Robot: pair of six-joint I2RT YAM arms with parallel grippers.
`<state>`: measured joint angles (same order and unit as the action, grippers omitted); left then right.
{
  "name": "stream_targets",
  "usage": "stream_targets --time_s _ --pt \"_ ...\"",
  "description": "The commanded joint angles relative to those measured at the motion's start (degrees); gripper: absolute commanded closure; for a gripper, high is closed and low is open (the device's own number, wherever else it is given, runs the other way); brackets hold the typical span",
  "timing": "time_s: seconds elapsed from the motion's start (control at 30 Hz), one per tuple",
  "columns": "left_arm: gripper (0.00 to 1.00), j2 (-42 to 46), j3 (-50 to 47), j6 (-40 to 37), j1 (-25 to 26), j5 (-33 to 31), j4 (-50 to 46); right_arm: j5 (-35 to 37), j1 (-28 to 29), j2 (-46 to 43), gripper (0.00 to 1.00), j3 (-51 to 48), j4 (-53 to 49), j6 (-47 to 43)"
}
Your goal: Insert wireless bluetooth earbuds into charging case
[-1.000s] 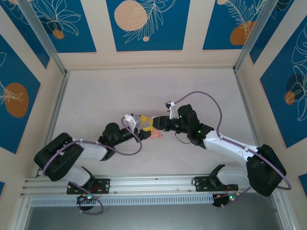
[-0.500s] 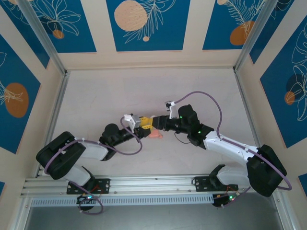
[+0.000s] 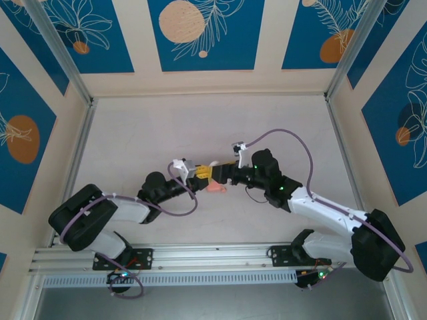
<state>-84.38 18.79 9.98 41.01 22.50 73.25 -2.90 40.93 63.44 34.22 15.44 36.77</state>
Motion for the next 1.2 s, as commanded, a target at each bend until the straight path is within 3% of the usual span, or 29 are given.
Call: stream_targets --time_s 0.0,0.2,0.4,0.57,0.87,1.17 --pt "0.82 2.57 0.3 -0.36 -0.4 2.51 -2.52 1.87 -0.61 -4.46 0.27 -2.14 0.49 -5.72" --pt "0.82 5.62 0.29 -1.7 -0.84 7.8 -6.55 -3.71 -4.34 -11.88 0.29 -6.36 3.15 -18.82" --pt "0.83 9.42 0.37 -3.42 -0.94 12.61 -10.13 -20.54 -12.39 -16.02 0.33 -5.79 -2.74 -32.56" --pt "0.83 13.35 0.37 -5.2 -0.98 14.99 -14.04 -29.22 -14.1 -17.97 0.39 -7.82 -2.34 -42.11" --pt "0.83 18.23 1.6 -6.37 -0.94 19.19 -19.87 -41.75 -14.56 -9.47 0.41 -1.87 -9.11 -51.4" --pt "0.84 18.99 1.77 -6.18 -0.94 20.69 -19.47 -48.55 -12.31 0.39 0.47 5.69 -16.39 -58.31"
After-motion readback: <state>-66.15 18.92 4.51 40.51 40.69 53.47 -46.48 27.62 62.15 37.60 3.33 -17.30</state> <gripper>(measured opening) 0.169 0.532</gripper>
